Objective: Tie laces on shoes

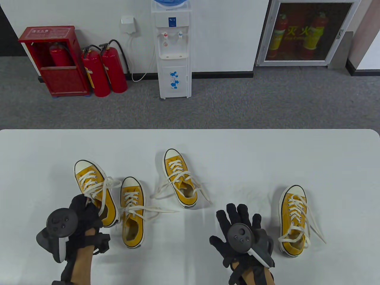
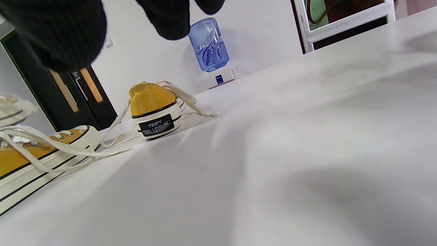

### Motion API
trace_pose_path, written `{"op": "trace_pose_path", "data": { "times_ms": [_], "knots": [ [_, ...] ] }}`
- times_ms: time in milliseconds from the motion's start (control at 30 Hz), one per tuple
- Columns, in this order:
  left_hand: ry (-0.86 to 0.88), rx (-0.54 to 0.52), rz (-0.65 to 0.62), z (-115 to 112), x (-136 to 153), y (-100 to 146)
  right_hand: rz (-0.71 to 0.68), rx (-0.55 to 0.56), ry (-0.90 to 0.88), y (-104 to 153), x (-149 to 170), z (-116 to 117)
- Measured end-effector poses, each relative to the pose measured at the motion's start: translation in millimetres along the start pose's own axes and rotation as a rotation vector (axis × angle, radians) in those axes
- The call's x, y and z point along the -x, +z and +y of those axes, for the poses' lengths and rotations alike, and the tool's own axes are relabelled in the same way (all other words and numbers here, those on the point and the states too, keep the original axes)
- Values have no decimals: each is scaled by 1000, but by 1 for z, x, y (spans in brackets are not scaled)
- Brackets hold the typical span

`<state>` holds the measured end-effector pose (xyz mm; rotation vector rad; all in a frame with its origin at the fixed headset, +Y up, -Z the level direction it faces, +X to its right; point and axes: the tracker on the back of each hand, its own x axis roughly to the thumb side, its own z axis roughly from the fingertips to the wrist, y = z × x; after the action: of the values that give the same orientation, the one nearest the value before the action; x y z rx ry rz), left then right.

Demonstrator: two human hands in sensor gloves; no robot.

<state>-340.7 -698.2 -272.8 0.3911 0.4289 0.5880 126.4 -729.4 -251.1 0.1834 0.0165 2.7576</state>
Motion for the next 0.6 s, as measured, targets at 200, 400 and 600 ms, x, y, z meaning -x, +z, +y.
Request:
{"op": "trace_pose_path", "data": {
  "times_ms": [200,400,600],
  "knots": [
    [88,56,-152,-2,-40,19,2,10,-3,0,0,-1],
    [210,181,-280,-13,-71,39,7,13,-3,0,1,-1],
    [279,293,-417,-25,-99,61,17,17,-10,0,3,-1]
  ]
}}
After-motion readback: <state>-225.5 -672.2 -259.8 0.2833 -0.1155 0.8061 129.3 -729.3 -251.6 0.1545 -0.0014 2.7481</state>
